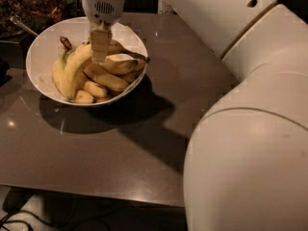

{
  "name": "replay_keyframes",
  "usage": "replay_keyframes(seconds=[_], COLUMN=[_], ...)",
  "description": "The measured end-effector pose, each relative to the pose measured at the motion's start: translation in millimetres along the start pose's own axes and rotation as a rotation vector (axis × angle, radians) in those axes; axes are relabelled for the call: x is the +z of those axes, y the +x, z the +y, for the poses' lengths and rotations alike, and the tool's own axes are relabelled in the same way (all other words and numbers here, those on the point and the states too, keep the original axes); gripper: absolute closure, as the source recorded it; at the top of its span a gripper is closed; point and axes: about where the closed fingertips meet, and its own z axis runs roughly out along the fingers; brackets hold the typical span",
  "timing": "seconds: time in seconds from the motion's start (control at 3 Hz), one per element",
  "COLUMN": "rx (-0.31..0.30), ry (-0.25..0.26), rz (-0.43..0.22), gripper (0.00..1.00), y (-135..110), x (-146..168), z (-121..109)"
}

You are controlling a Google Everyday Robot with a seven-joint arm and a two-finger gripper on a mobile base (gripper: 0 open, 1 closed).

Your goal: Pick banana from white bowl

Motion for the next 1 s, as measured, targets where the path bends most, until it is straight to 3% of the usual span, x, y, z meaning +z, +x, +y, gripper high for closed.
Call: replay_keyframes(seconds=[0.67, 1.0], rx=[-0.075, -0.120], ry=[0.154, 0.179], rz=[-0.204, -0.288], gripper=[1.00, 1.00], y=[1.6, 2.3], x=[-78.6, -101.9], z=[46.5, 66.4])
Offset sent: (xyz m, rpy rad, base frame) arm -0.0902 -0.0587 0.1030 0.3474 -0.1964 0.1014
